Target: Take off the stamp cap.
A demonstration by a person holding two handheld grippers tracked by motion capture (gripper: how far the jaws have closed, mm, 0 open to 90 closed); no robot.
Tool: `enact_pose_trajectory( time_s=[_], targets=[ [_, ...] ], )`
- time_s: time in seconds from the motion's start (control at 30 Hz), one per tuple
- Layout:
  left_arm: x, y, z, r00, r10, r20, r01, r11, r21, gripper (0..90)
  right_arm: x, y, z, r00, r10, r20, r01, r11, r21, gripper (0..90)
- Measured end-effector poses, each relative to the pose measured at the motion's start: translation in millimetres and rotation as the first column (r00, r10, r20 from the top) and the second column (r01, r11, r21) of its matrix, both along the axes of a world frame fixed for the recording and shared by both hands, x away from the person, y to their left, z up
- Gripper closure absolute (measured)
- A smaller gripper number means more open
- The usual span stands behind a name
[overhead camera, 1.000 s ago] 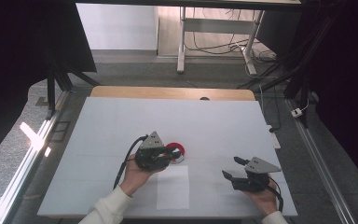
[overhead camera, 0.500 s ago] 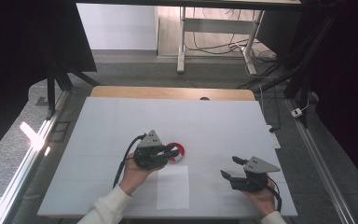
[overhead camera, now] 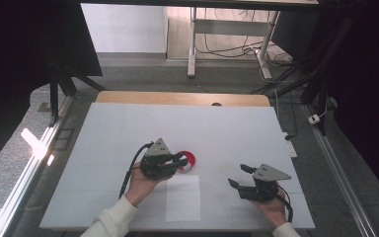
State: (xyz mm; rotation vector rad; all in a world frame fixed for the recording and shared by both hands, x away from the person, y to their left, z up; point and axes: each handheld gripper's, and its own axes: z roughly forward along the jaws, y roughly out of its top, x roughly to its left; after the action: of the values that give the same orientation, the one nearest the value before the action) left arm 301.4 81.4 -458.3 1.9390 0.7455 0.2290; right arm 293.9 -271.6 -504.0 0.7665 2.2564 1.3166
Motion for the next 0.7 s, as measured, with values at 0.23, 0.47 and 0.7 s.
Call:
enact_pose_trajectory(
  time_s=[0.23, 0.47, 0.7],
  targets=[
    [-0.9, -1.5, -0.2, 0.9999, 0.012, 0.001, -0.012, 0.9999, -0.001, 75.0, -1.8, 5.7, 2.7, 1.0000, 0.000, -0.006, 0.000, 1.000, 0.025, 30.6],
    [-4.0, -5.0, -0.1, 1.0000, 0.005, 0.007, -0.005, 1.0000, 0.003, 75.0, -4.7, 12.9, 5.9, 0.9999, 0.007, 0.007, -0.007, 0.999, 0.041, 30.8],
    [-0.7, -8.1, -2.0, 1.0000, 0.005, 0.001, -0.005, 1.0000, 0.006, 75.0, -6.1, 23.0, 8.4, 0.9995, 0.023, 0.021, -0.024, 0.999, 0.039, 30.8]
  ],
)
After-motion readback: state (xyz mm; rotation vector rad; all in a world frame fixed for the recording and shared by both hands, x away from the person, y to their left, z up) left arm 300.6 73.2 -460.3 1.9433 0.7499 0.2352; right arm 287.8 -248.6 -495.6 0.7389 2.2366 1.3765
